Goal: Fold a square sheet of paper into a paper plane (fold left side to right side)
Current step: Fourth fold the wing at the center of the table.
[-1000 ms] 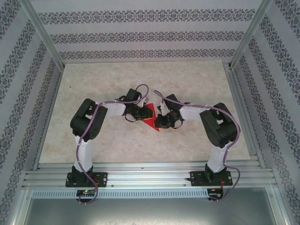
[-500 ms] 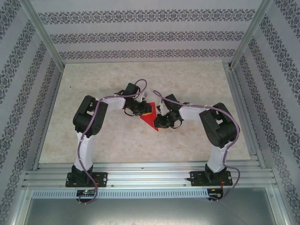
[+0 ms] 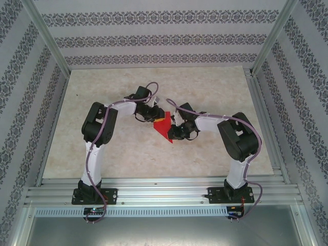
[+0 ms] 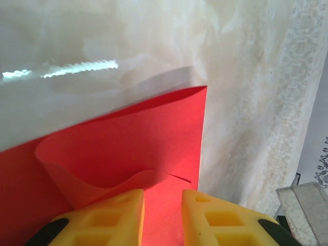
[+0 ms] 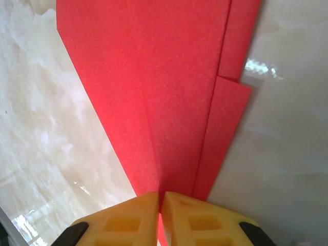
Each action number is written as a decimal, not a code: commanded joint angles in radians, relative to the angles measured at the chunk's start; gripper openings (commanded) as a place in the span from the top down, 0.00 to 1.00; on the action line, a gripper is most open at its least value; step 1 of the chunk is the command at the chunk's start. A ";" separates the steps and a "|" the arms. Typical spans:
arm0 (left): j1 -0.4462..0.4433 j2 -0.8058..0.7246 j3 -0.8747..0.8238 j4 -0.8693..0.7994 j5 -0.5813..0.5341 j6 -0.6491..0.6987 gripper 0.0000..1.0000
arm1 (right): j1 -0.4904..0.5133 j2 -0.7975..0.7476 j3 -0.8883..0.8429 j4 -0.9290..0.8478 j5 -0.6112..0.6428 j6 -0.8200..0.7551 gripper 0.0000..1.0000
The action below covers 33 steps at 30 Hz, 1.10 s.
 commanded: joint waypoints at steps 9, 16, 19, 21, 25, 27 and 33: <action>0.140 0.077 0.095 0.054 -0.207 0.069 0.72 | 0.033 0.105 -0.067 -0.216 0.142 -0.008 0.85; 0.182 0.054 0.108 0.055 -0.192 0.082 0.71 | 0.035 0.099 -0.064 -0.213 0.139 -0.008 0.85; 0.184 -0.024 0.086 0.050 -0.194 0.101 0.71 | 0.035 0.099 -0.060 -0.211 0.136 -0.006 0.85; 0.181 -0.085 0.039 0.077 -0.167 0.094 0.71 | 0.035 0.098 -0.056 -0.210 0.134 -0.004 0.85; 0.140 -0.197 -0.073 0.140 -0.102 0.073 0.74 | 0.035 0.099 -0.049 -0.207 0.133 -0.002 0.85; 0.098 -0.225 -0.118 0.175 -0.066 0.051 0.75 | 0.035 0.101 -0.045 -0.208 0.134 -0.001 0.85; -0.032 -0.198 -0.161 0.238 -0.021 -0.002 0.77 | 0.035 0.105 -0.039 -0.206 0.136 0.004 0.85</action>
